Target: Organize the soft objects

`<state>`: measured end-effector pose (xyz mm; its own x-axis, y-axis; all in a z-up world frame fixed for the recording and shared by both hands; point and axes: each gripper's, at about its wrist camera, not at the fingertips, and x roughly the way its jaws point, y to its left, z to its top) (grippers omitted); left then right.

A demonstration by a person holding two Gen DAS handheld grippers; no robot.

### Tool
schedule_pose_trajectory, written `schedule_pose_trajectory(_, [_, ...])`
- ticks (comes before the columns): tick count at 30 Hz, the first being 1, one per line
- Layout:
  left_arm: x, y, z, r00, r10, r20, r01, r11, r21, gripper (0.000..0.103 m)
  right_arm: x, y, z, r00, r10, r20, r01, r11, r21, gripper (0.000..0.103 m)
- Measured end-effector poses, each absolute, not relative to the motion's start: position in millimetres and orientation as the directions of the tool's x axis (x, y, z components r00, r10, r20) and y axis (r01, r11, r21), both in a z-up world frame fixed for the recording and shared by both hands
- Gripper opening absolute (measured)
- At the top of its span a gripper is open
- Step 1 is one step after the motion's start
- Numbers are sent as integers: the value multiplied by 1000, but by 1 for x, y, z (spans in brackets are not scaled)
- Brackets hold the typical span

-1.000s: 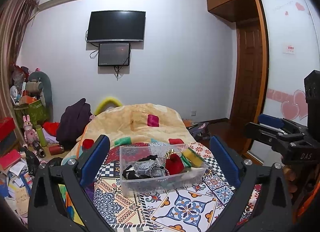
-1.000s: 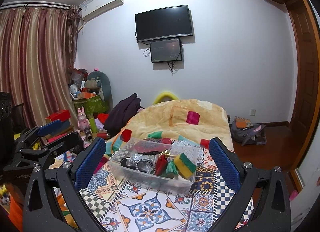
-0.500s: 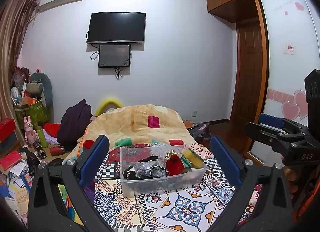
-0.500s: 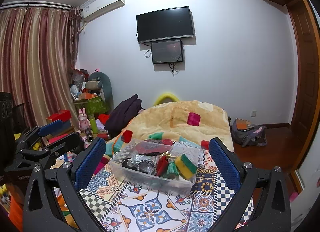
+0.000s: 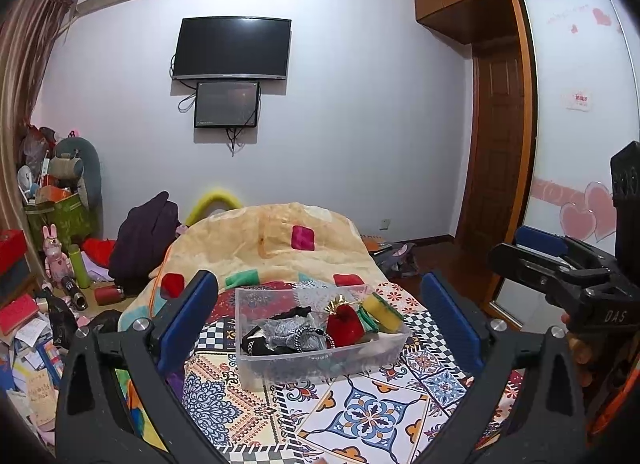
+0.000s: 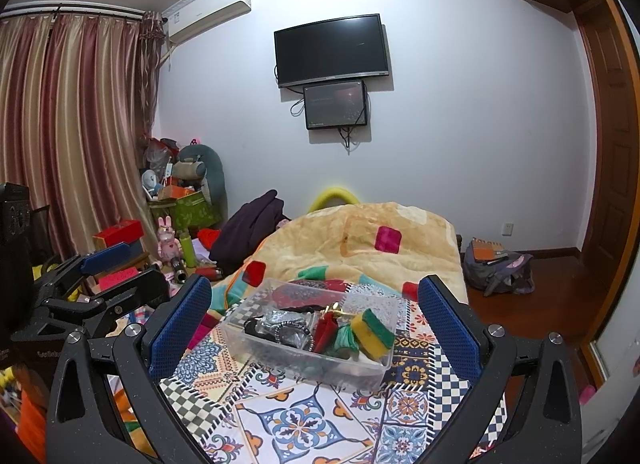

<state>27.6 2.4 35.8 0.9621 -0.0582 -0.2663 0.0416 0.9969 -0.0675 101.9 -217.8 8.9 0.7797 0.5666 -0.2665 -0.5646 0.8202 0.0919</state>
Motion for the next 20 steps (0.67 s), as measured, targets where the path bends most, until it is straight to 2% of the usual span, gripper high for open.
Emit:
schedule_pose_trajectory(9, [28, 8, 34, 956, -67, -286, 38, 994, -104, 103, 105, -217, 6, 772, 566, -288, -567, 819, 89, 103])
schedule_pose_trajectory(20, [22, 2, 34, 954, -48, -295, 26, 996, -79, 103, 104, -215, 1, 758, 566, -324, -572, 816, 89, 103])
